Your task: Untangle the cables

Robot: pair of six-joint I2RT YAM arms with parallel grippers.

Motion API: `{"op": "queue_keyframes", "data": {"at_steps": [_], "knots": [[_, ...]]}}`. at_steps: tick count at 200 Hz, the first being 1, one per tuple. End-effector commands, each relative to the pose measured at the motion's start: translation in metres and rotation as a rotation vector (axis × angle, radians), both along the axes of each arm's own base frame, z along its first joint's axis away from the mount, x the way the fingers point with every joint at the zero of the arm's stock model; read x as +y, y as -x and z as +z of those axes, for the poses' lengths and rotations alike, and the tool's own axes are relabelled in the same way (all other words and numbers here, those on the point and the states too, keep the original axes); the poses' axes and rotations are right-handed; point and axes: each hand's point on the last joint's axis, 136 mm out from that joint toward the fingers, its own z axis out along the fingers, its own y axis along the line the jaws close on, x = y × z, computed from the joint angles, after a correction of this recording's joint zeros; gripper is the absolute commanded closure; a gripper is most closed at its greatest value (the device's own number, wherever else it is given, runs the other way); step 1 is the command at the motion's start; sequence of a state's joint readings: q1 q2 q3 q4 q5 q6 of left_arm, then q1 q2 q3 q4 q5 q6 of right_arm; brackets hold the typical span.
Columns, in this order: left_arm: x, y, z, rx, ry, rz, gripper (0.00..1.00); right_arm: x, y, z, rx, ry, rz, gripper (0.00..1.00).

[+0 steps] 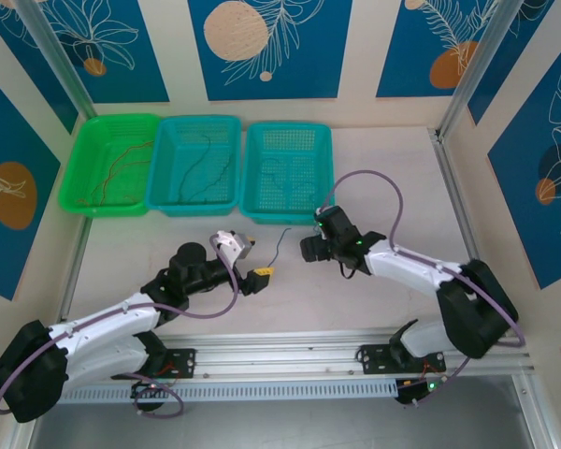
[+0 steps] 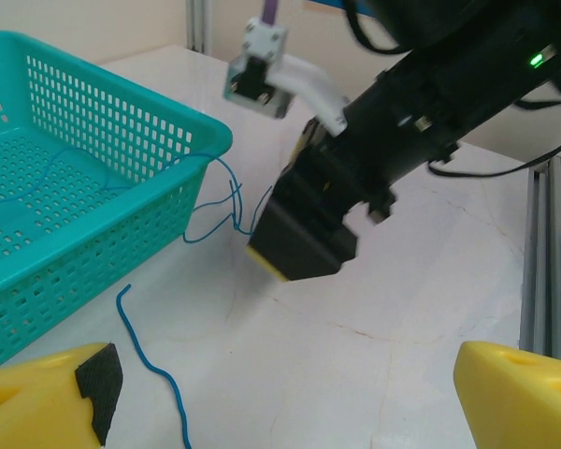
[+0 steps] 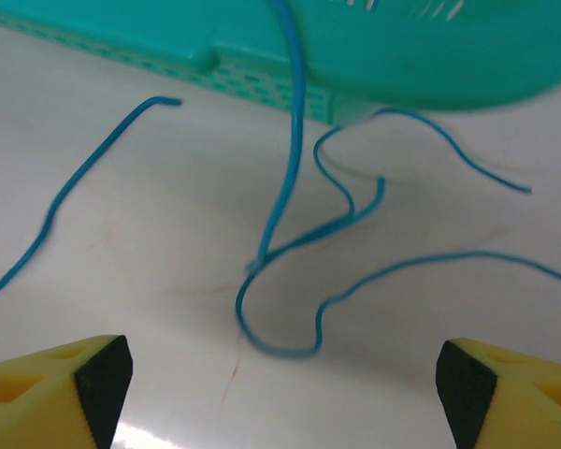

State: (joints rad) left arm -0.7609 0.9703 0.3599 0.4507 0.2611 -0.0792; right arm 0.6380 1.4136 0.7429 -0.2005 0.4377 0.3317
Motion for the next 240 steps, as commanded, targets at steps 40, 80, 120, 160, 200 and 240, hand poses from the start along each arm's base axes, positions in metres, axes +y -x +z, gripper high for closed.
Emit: {"op": "queue_keyframes", "data": {"at_steps": [40,80,120,160,200,240], "knots": [[0.003,-0.001,0.009,-0.014,0.022,0.004,0.08,0.006,-0.021,-0.011,-0.057,0.094,-0.035,0.66],[0.002,-0.005,0.019,-0.004,0.04,0.014,0.08,0.011,0.004,0.031,-0.084,0.042,0.056,1.0],[0.002,-0.017,0.033,0.026,0.069,0.05,0.08,0.025,0.011,0.108,-0.111,-0.155,0.161,1.0],[0.006,-0.022,0.037,0.037,0.085,0.074,0.08,0.027,-0.04,0.164,-0.101,-0.268,0.123,1.0],[0.015,-0.019,0.034,0.064,0.097,0.103,0.08,0.038,-0.096,0.191,-0.047,-0.328,0.082,1.0],[0.027,-0.026,0.026,0.127,0.101,0.188,0.09,0.052,-0.14,0.165,0.077,-0.391,0.011,1.0]]}}
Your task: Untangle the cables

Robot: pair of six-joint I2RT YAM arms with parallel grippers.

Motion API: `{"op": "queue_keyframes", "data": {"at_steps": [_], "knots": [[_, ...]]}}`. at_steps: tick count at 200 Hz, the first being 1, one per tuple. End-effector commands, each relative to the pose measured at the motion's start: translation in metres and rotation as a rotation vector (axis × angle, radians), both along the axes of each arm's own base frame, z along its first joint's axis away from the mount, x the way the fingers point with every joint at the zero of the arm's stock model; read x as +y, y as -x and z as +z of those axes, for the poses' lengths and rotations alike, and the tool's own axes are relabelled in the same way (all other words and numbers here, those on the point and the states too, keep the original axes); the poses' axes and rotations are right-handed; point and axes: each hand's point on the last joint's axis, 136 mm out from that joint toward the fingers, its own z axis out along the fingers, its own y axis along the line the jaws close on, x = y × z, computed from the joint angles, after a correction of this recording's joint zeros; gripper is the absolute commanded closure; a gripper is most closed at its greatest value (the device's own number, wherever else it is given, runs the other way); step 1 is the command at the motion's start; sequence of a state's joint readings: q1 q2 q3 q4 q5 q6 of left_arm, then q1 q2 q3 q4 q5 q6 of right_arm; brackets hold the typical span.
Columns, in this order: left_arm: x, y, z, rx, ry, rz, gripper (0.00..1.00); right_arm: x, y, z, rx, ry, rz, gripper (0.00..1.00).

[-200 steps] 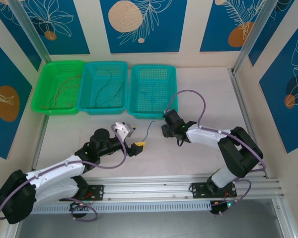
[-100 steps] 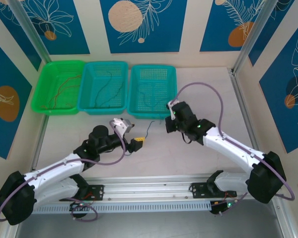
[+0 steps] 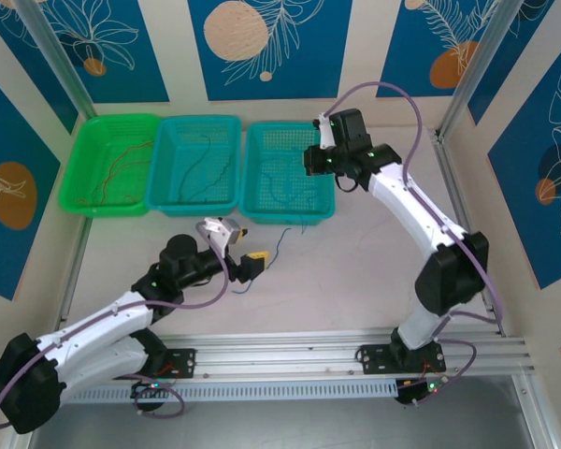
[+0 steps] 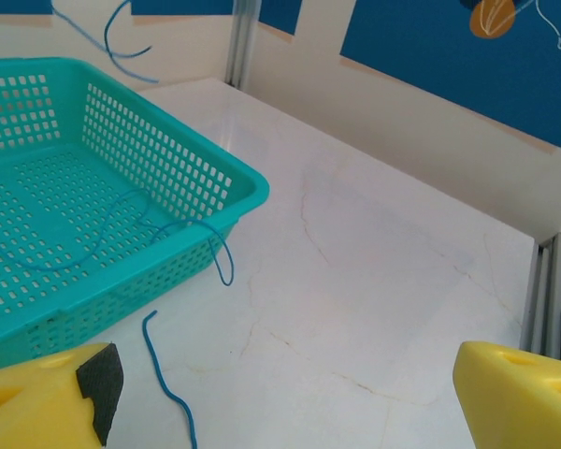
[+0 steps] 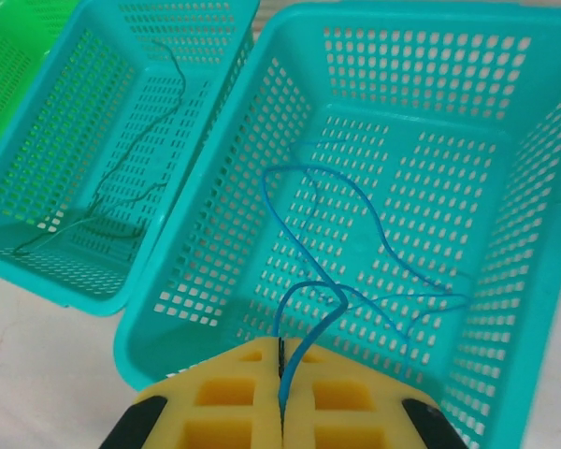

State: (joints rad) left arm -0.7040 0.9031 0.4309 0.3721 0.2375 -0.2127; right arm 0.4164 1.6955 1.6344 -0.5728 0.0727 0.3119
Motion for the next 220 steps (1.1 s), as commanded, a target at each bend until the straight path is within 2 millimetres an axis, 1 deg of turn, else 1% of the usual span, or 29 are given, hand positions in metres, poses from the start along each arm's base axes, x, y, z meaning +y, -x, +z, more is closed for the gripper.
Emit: {"op": "queue_keyframes", "data": {"at_steps": [1,14,17,23,26,27,28,29,33,37,45,53,57,68,76,84,86,89,90,100,112,123,131,144,160,174,201,208,220], "knots": [[0.013,-0.008,-0.011,0.071,-0.003,0.081,0.09,0.01,-0.009,-0.024,0.151,-0.05,-0.003,1.0],[0.017,-0.013,-0.013,0.092,-0.003,0.115,0.09,0.02,-0.024,-0.04,0.169,-0.05,-0.004,1.0],[0.018,-0.014,-0.014,0.098,-0.002,0.122,0.09,0.022,-0.028,-0.043,0.173,-0.055,-0.004,0.97],[0.02,-0.015,-0.015,0.106,0.0,0.136,0.09,0.025,-0.036,-0.048,0.181,-0.064,-0.007,0.84],[0.021,-0.016,-0.016,0.111,0.0,0.141,0.09,0.026,-0.041,-0.05,0.19,-0.067,-0.016,0.71],[0.022,-0.017,-0.017,0.113,0.0,0.144,0.09,0.026,-0.041,-0.05,0.19,-0.067,-0.016,0.71],[0.022,-0.017,-0.017,0.114,0.0,0.146,0.09,0.026,-0.042,-0.05,0.193,-0.067,-0.021,0.67],[0.022,-0.017,-0.017,0.115,0.0,0.147,0.09,0.025,-0.044,-0.051,0.201,-0.067,-0.03,0.59],[0.023,-0.018,-0.019,0.123,-0.002,0.155,0.09,0.024,-0.049,-0.049,0.212,-0.068,-0.055,0.49],[0.025,-0.019,-0.02,0.132,-0.005,0.164,0.09,0.022,-0.052,-0.048,0.228,-0.068,-0.071,0.43],[0.027,-0.02,-0.022,0.149,-0.014,0.167,0.09,0.021,-0.052,-0.044,0.239,-0.057,-0.085,0.36],[0.028,-0.02,-0.024,0.166,-0.025,0.169,0.09,0.019,-0.05,-0.037,0.221,-0.048,-0.093,0.33],[0.029,-0.02,-0.024,0.172,-0.029,0.17,0.09,0.017,-0.047,-0.032,0.202,-0.042,-0.098,0.29],[0.031,-0.019,-0.027,0.188,-0.034,0.168,0.09,0.017,-0.032,-0.024,0.172,-0.048,-0.079,0.29],[0.033,-0.019,-0.03,0.203,-0.037,0.169,0.08,0.015,-0.019,-0.025,0.169,-0.056,-0.072,0.3],[0.034,-0.019,-0.033,0.218,-0.041,0.168,0.08,0.013,0.0,-0.024,0.155,-0.07,-0.069,0.31],[0.034,-0.019,-0.032,0.22,-0.04,0.169,0.08,0.012,0.004,-0.029,0.158,-0.069,-0.068,0.31],[0.035,-0.019,-0.033,0.224,-0.041,0.171,0.08,0.012,0.014,-0.026,0.143,-0.075,-0.06,0.31],[0.035,-0.019,-0.033,0.226,-0.042,0.171,0.08,0.012,0.016,-0.03,0.144,-0.072,-0.06,0.31],[0.036,-0.02,-0.036,0.247,-0.047,0.172,0.08,0.008,0.044,-0.03,0.088,-0.064,-0.056,0.32],[0.035,-0.02,-0.035,0.258,-0.054,0.156,0.07,0.005,0.077,-0.042,0.05,-0.041,-0.045,0.32],[0.032,-0.017,-0.033,0.265,-0.059,0.129,0.0,0.0,0.102,-0.054,0.04,-0.012,-0.045,0.32],[0.028,-0.014,-0.031,0.265,-0.062,0.096,0.0,-0.004,0.118,-0.066,0.04,0.021,-0.055,0.32],[0.022,-0.008,-0.025,0.252,-0.065,0.033,0.0,-0.008,0.131,-0.082,0.043,0.05,-0.06,0.33],[0.016,0.001,-0.019,0.235,-0.074,-0.04,0.0,-0.001,0.135,-0.095,0.041,0.046,-0.046,0.33],[0.014,0.006,-0.015,0.22,-0.087,-0.076,0.0,0.006,0.128,-0.107,0.028,0.065,-0.058,0.33],[0.016,0.007,-0.012,0.209,-0.09,-0.072,0.0,0.0,0.099,-0.129,0.017,0.174,-0.232,0.38],[0.016,0.006,-0.012,0.209,-0.085,-0.066,0.0,0.0,0.091,-0.134,0.014,0.188,-0.258,0.43],[0.015,0.006,-0.013,0.212,-0.078,-0.065,0.0,0.008,0.082,-0.142,0.011,0.187,-0.257,0.5]]}}
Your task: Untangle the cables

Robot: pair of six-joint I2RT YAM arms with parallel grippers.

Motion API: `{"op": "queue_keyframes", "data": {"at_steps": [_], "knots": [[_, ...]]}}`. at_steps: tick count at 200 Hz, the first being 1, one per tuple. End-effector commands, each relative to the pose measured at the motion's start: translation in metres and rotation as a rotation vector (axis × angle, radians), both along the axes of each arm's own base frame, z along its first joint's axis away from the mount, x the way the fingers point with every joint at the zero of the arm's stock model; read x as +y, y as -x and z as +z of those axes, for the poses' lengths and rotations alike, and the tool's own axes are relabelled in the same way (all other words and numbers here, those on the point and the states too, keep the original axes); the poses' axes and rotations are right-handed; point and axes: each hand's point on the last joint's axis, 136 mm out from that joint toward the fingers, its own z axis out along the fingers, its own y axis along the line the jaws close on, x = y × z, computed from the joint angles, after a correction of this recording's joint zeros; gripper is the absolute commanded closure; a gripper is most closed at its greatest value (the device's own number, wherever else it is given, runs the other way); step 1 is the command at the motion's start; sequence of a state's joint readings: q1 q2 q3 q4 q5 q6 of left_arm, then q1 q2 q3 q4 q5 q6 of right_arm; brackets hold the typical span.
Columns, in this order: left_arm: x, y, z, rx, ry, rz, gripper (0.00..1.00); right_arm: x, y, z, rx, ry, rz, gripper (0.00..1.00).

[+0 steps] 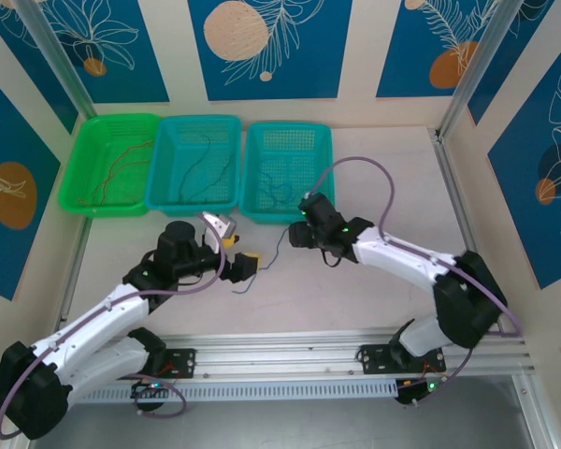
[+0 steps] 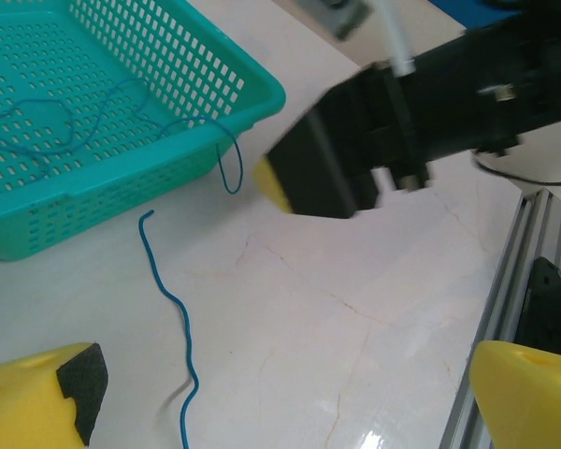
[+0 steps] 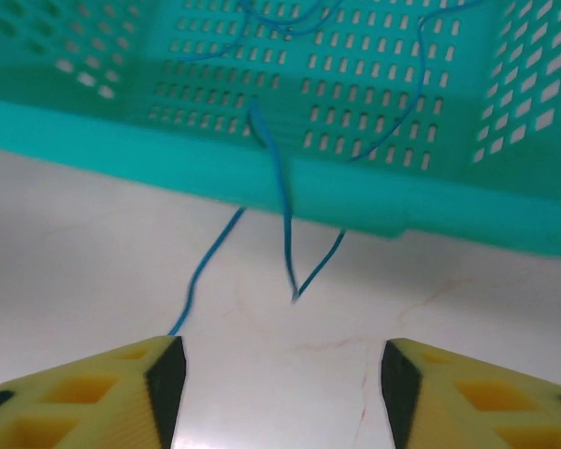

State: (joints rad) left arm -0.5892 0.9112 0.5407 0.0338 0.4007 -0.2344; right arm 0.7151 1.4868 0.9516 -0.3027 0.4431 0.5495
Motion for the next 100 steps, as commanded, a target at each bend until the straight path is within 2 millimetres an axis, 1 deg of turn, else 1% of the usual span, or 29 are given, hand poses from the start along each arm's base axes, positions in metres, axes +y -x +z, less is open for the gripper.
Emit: {"op": "queue_keyframes", "data": {"at_steps": [1,18,19,25,34,40,57,62,77,90,100], "knots": [[-0.001,0.002,0.01,-0.021,0.017,-0.027,0.0,0.004,-0.036,0.008,-0.113,0.003,-0.117,0.51],[-0.001,0.003,0.009,-0.018,0.02,-0.028,0.0,0.012,-0.042,0.001,-0.113,-0.012,-0.116,0.59],[-0.001,0.003,0.009,-0.019,0.021,-0.028,0.0,0.012,-0.042,0.001,-0.113,-0.013,-0.116,0.61],[-0.002,0.003,0.009,-0.02,0.021,-0.029,0.0,0.013,-0.042,-0.001,-0.112,-0.012,-0.116,0.66],[-0.001,0.003,0.008,-0.022,0.016,-0.028,0.0,0.013,-0.042,-0.002,-0.11,-0.011,-0.12,0.79],[0.0,0.002,0.007,-0.025,0.013,-0.025,0.0,0.013,-0.04,-0.001,-0.11,-0.008,-0.114,0.85],[0.0,0.002,0.006,-0.029,0.009,-0.027,0.0,0.013,-0.031,0.005,-0.127,0.008,-0.088,0.98],[0.0,0.002,0.006,-0.03,0.009,-0.025,0.0,0.013,-0.029,0.008,-0.132,0.007,-0.081,1.0],[0.0,0.002,0.004,-0.027,0.004,-0.026,0.0,0.014,-0.02,0.022,-0.137,-0.013,-0.054,1.0],[0.0,0.001,0.003,-0.027,0.001,-0.021,0.0,0.014,-0.016,0.041,-0.158,-0.042,-0.036,1.0],[0.001,0.001,0.004,-0.032,0.0,-0.018,0.0,0.016,-0.018,0.06,-0.189,-0.068,-0.018,1.0]]}}
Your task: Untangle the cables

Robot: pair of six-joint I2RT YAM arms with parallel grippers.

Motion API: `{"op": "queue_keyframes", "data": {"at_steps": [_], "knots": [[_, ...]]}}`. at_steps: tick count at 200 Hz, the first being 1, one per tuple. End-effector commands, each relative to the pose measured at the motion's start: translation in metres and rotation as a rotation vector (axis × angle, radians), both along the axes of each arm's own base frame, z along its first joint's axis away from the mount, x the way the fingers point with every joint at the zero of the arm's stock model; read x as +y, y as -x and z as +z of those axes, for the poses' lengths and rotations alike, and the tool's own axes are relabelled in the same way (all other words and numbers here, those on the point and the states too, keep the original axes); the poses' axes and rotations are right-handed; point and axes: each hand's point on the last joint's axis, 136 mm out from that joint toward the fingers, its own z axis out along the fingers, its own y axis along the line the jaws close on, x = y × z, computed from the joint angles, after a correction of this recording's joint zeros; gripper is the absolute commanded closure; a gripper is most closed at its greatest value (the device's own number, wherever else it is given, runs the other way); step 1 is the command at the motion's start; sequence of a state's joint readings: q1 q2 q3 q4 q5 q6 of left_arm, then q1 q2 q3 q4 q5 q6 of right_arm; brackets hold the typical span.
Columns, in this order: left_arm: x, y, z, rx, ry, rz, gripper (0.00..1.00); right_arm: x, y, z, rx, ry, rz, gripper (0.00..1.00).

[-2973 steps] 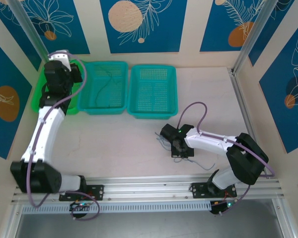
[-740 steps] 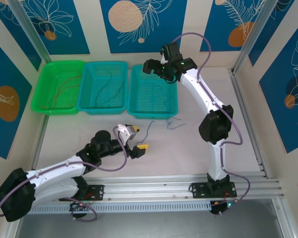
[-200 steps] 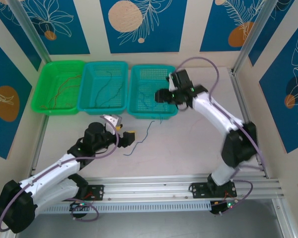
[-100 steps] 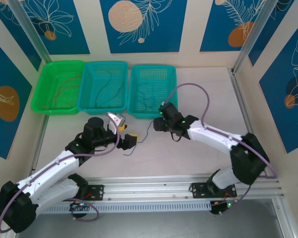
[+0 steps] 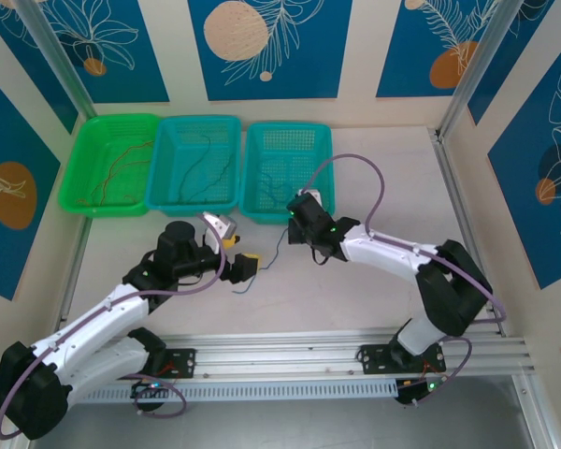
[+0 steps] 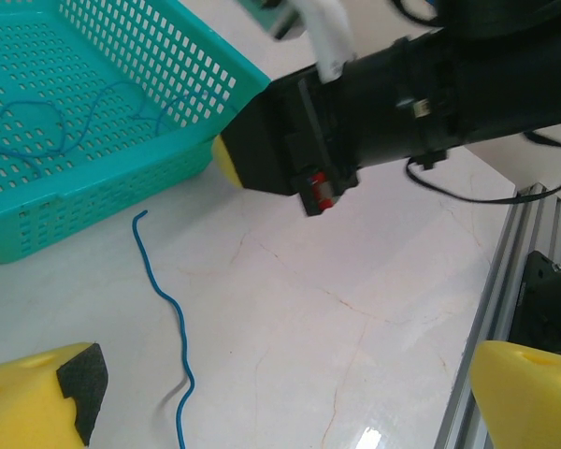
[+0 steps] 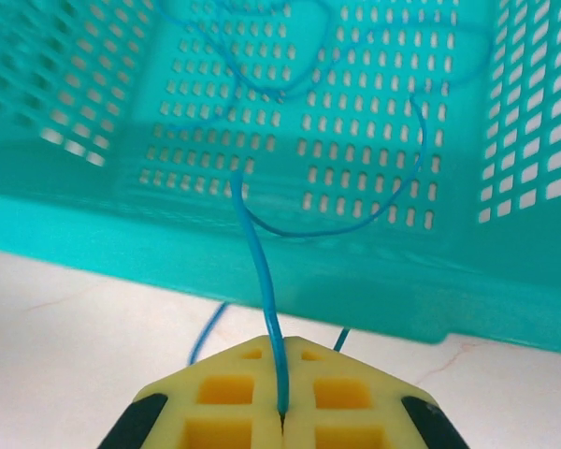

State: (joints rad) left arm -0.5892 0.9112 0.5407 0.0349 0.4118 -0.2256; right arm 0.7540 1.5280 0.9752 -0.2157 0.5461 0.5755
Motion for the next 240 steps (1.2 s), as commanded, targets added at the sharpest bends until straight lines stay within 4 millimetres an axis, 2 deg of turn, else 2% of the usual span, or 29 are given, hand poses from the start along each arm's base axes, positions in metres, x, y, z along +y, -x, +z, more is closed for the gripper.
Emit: {"op": "queue_keyframes", "data": {"at_steps": [1,17,36,52,70,80,89,99,106,109,132,149,165,190,210,240], "knots": [[0.002,0.0,0.004,-0.026,0.0,-0.006,0.0,0.003,-0.001,0.051,-0.095,-0.063,0.031,1.0],[0.003,0.0,0.004,-0.031,-0.006,-0.002,0.0,0.005,-0.014,0.079,-0.13,-0.1,0.049,1.0],[0.004,0.001,0.003,-0.029,-0.019,-0.006,0.0,0.009,-0.043,0.099,-0.147,-0.14,0.062,1.0],[0.005,0.001,-0.001,-0.015,-0.038,-0.005,0.0,0.017,-0.073,0.103,-0.143,-0.158,0.077,1.0],[0.008,-0.001,-0.01,0.018,-0.079,0.011,0.0,0.026,-0.107,0.095,-0.094,-0.159,0.078,1.0],[0.01,-0.002,-0.016,0.046,-0.104,0.022,0.0,0.024,-0.121,0.088,-0.031,-0.145,0.046,0.78],[0.01,-0.002,-0.021,0.073,-0.126,0.02,0.0,0.022,-0.127,0.086,0.016,-0.134,0.032,0.44],[0.01,-0.001,-0.027,0.105,-0.152,0.013,0.01,0.018,-0.128,0.09,0.015,-0.124,0.022,0.18],[0.01,-0.001,-0.031,0.127,-0.168,0.012,0.01,0.015,-0.125,0.097,-0.011,-0.123,0.023,0.03],[0.009,-0.001,-0.033,0.135,-0.174,0.009,0.02,0.012,-0.124,0.102,-0.026,-0.126,0.022,0.0],[0.007,0.001,-0.045,0.183,-0.204,-0.005,0.05,-0.009,-0.1,0.131,-0.066,-0.18,0.022,0.0],[0.007,0.001,-0.055,0.201,-0.23,0.002,0.1,-0.026,-0.071,0.153,-0.091,-0.219,0.024,0.0],[0.004,0.004,-0.066,0.226,-0.266,-0.011,0.13,-0.04,-0.042,0.164,-0.114,-0.241,0.029,0.01],[-0.006,0.013,-0.085,0.262,-0.322,-0.054,0.17,-0.068,-0.003,0.168,-0.122,-0.264,-0.024,0.01],[-0.011,0.014,-0.102,0.263,-0.39,-0.053,0.19,-0.086,0.021,0.167,-0.133,-0.284,-0.061,0.02],[-0.009,0.005,-0.128,0.248,-0.474,-0.031,0.23,-0.102,0.04,0.164,-0.142,-0.292,-0.095,0.02]]}}
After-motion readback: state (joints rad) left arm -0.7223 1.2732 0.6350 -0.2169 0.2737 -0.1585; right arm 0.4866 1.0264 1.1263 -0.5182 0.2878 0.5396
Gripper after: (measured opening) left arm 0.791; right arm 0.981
